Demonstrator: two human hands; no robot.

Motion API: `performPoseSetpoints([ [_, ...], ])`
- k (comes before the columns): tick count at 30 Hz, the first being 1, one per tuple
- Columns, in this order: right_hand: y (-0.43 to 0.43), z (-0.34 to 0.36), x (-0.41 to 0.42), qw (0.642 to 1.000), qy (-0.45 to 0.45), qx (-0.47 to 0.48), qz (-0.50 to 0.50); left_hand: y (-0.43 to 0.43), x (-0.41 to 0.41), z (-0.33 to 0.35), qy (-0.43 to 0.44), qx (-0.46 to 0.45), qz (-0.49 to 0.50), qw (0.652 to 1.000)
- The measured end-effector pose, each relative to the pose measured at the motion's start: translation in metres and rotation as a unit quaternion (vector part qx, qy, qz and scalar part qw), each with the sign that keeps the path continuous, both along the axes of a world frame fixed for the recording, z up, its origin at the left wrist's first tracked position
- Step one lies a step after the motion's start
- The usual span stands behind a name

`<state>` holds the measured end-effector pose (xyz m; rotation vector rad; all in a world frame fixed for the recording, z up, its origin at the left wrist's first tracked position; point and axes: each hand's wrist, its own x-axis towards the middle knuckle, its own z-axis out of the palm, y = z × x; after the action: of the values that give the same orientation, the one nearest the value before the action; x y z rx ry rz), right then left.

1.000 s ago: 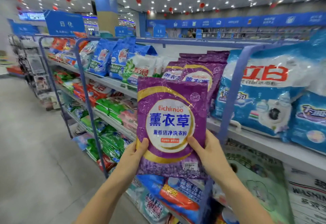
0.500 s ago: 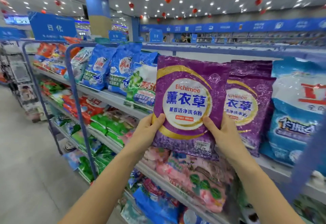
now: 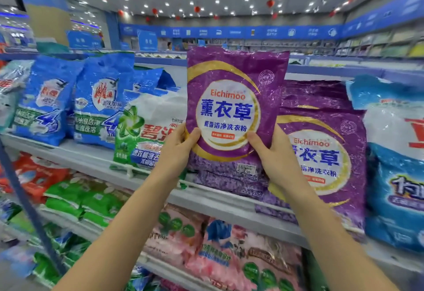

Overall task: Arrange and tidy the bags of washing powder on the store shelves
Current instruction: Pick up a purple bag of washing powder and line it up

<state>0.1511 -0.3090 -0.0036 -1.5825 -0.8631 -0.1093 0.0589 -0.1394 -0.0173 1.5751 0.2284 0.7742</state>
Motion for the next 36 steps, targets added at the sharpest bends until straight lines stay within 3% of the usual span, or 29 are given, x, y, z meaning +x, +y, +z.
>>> performPoseSetpoints([
  [5,0.01,-0.014,-0.011,0.996,0.026,-0.041,-0.072,0.015,0.002,-0.017,0.038,-0.019,-0.047,0.998],
  [11,0.018,-0.035,-0.031,0.977,0.069,0.011,-0.2,0.007,0.003,-0.033,0.023,-0.03,-0.131,0.991],
  [17,0.045,-0.039,-0.035,0.934,-0.067,0.036,-0.348,0.005,0.019,-0.031,0.065,-0.071,-0.158,0.983],
  [24,0.055,-0.042,-0.025,0.916,-0.089,-0.01,-0.391,0.009,0.031,-0.021,0.118,-0.096,-0.165,0.975],
  [27,0.05,-0.051,-0.03,0.914,-0.077,-0.025,-0.397,0.013,0.023,-0.021,0.145,-0.063,-0.187,0.97],
  [30,0.049,-0.05,-0.03,0.889,-0.126,-0.043,-0.439,0.019,0.016,-0.018,0.137,-0.027,-0.21,0.968],
  [33,0.049,-0.043,-0.026,0.864,-0.17,-0.083,-0.467,0.017,0.006,-0.02,0.09,0.106,-0.164,0.977],
  [36,0.046,-0.043,-0.021,0.805,-0.197,-0.209,-0.519,0.011,-0.006,-0.027,0.043,0.271,-0.048,0.96],
])
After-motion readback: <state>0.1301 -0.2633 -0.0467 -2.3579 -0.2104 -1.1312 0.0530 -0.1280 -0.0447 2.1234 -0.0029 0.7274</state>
